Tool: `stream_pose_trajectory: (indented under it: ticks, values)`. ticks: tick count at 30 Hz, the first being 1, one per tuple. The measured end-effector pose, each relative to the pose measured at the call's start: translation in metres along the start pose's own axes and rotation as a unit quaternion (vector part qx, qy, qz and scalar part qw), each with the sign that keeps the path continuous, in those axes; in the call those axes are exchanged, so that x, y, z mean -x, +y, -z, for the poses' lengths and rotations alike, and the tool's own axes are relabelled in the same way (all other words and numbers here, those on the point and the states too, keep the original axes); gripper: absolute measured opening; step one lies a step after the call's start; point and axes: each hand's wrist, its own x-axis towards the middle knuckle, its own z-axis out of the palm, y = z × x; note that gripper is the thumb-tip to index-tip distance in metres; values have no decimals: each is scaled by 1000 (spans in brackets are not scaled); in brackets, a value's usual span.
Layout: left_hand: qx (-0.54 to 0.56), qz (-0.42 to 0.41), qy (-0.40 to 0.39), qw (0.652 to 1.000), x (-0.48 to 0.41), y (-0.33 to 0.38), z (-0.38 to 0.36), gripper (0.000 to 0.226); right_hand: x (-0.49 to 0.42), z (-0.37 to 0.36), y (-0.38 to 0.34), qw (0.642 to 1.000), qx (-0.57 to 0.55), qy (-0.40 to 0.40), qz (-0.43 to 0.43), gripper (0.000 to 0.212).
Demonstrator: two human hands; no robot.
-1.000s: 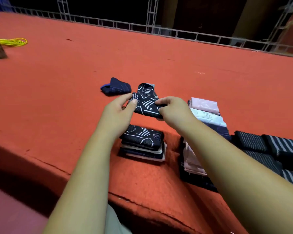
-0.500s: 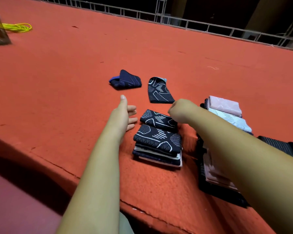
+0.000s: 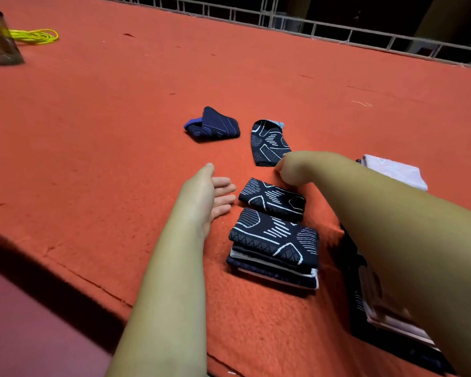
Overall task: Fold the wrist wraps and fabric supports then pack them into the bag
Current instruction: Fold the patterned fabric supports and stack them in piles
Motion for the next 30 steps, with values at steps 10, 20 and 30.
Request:
stream_pose_trajectory:
  ticks: [10,20,30]
  values:
    - [-38,-3,-16,999,3,2,-1,36,-29,-4,-23,1000,21,-3,23,59]
    - [60,-95,17,993,26,17,-7,18,61,30,6,947,-196,238,88,52]
    - [-130,-407,5,904,92,32,-43,50,185,35,82,754,-472,424,170,51]
